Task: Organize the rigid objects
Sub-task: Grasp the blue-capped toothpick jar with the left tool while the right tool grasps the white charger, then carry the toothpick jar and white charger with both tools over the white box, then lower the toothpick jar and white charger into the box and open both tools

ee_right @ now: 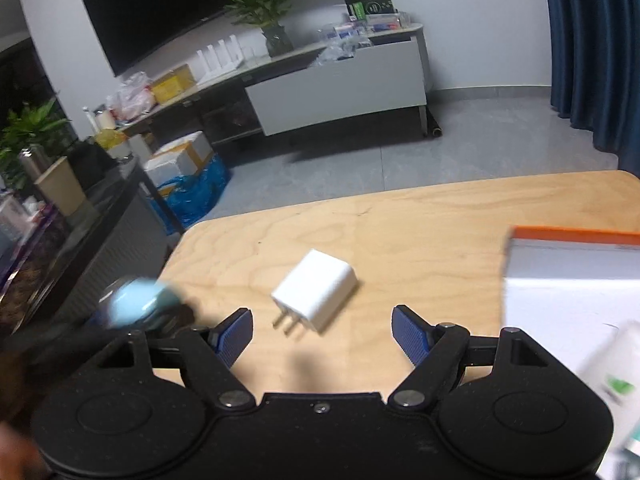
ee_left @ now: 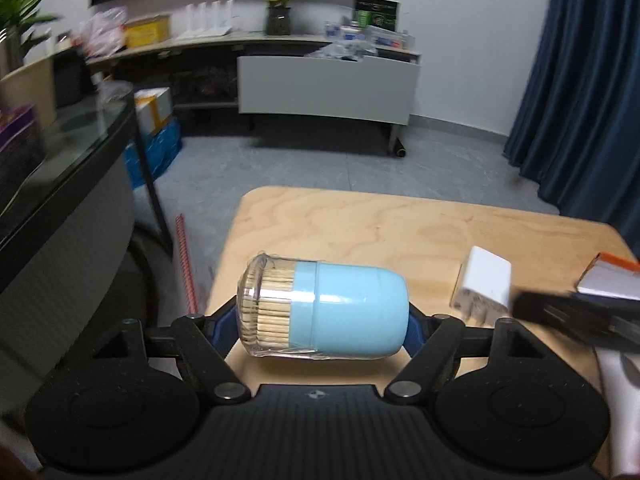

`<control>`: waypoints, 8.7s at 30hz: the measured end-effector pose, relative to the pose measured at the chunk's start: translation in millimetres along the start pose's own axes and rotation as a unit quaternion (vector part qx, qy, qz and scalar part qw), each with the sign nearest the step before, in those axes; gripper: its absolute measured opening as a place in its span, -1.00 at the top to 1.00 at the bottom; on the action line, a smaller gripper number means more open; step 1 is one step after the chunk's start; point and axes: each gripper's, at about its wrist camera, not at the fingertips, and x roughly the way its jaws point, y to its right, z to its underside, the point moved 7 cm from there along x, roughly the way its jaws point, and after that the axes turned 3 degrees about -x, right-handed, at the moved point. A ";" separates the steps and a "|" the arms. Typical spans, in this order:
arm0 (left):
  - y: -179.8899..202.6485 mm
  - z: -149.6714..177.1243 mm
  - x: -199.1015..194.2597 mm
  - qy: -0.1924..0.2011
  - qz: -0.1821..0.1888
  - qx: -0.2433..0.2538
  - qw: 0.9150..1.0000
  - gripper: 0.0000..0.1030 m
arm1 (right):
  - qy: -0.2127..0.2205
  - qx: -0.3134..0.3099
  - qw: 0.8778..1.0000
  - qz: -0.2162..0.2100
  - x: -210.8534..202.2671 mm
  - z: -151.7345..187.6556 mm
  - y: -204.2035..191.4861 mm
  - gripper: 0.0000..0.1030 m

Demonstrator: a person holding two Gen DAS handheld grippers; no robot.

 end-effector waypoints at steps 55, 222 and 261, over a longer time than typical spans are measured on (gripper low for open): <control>7.0 63.2 -125.2 0.043 -0.020 -0.024 0.999 -0.51 | 0.033 -0.138 0.989 -0.035 -128.6 76.3 -28.9 0.03; 238.3 101.5 -163.5 0.025 0.172 0.143 0.974 -0.52 | 0.163 -0.034 0.980 0.108 -317.0 84.6 181.3 0.02; 253.2 108.7 -132.8 -0.013 0.179 0.143 0.973 -0.52 | 0.135 -0.034 0.985 0.100 -279.3 63.2 204.0 0.02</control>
